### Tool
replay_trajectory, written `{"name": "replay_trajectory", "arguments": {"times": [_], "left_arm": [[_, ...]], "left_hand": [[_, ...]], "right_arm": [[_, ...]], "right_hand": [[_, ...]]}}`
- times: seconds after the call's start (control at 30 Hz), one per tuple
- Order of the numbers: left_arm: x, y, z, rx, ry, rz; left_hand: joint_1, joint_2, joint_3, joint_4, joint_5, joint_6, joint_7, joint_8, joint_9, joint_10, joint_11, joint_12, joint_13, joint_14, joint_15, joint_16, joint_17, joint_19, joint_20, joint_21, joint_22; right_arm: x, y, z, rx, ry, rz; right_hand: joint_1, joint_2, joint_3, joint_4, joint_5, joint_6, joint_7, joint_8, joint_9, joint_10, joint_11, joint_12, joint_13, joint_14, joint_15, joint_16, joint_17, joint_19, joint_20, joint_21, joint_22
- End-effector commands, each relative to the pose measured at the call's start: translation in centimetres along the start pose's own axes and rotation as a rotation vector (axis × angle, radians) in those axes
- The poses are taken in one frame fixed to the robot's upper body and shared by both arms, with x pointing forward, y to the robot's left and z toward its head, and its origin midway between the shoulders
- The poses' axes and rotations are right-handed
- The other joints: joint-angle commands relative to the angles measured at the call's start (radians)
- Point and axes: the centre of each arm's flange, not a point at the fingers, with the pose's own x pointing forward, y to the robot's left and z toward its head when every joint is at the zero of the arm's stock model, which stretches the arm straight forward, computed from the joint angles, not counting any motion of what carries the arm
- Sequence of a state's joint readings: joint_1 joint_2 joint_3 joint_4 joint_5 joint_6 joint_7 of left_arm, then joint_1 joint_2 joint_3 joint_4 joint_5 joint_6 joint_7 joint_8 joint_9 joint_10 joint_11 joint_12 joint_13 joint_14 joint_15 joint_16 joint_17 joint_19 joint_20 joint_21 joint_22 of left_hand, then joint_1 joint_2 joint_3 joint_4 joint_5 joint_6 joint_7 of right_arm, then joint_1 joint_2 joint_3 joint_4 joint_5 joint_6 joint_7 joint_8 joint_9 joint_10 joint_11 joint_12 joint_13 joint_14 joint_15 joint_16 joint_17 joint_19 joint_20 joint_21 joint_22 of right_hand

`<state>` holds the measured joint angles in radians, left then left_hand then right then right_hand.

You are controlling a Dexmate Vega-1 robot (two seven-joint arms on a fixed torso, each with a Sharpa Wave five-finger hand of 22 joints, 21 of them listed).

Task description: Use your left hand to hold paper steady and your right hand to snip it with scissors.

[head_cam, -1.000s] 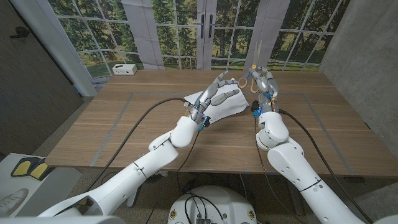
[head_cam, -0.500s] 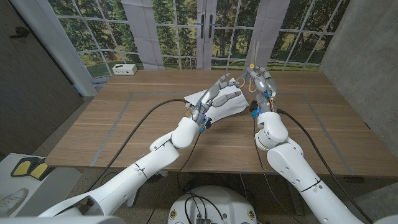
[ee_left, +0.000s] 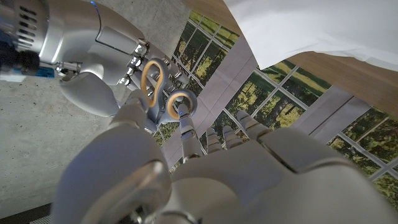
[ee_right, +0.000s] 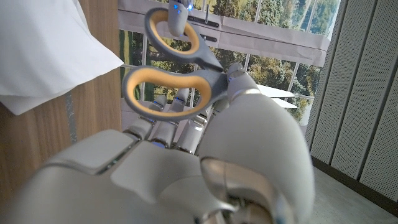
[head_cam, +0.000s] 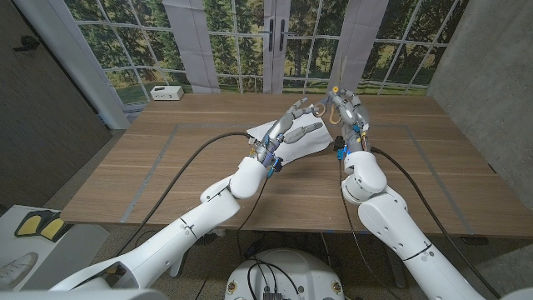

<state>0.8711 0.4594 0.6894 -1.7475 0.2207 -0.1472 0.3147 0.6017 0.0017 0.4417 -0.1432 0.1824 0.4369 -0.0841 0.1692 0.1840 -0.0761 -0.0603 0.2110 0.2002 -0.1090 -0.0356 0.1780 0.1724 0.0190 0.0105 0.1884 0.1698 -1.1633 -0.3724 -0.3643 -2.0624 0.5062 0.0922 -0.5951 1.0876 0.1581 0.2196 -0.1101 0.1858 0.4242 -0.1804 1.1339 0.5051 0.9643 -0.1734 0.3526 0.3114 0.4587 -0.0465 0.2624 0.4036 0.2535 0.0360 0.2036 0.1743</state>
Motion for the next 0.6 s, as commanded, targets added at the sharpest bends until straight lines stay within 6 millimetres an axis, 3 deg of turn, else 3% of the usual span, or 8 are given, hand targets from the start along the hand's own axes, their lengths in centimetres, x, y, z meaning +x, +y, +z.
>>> {"name": "replay_trajectory", "arguments": {"times": [0.03, 0.6], "left_arm": [[0.0, 0.6, -0.5, 0.003, 0.008, 0.043], [0.6, 1.1, -1.2, 0.015, 0.008, 0.078]], "left_hand": [[-0.007, 0.0, -0.007, 0.001, -0.002, 0.005, 0.004, 0.009, 0.003, -0.003, 0.0, 0.003, 0.001, 0.005, -0.024, 0.005, 0.002, 0.001, -0.001, 0.001, 0.005], [-0.003, 0.007, -0.013, 0.001, 0.0, 0.035, 0.006, 0.023, 0.003, 0.021, -0.004, 0.013, 0.001, 0.029, -0.026, 0.011, 0.001, 0.019, 0.003, 0.008, 0.005]], "right_arm": [[-0.7, 0.4, 0.3, 0.012, 0.011, 0.033], [-1.8, 1.5, 0.4, 0.039, 0.02, 0.095]], "right_hand": [[0.029, 0.028, 0.019, 0.024, 0.004, 0.003, 0.001, 0.011, -0.001, 0.019, -0.001, 0.008, 0.002, 0.008, -0.178, 0.004, 0.003, 0.006, 0.002, 0.0, 0.003], [0.034, 0.028, 0.02, 0.02, 0.002, 0.006, 0.007, 0.021, -0.01, 0.033, 0.009, 0.013, -0.001, 0.019, -0.178, 0.01, 0.003, 0.009, 0.005, 0.0, 0.002]]}}
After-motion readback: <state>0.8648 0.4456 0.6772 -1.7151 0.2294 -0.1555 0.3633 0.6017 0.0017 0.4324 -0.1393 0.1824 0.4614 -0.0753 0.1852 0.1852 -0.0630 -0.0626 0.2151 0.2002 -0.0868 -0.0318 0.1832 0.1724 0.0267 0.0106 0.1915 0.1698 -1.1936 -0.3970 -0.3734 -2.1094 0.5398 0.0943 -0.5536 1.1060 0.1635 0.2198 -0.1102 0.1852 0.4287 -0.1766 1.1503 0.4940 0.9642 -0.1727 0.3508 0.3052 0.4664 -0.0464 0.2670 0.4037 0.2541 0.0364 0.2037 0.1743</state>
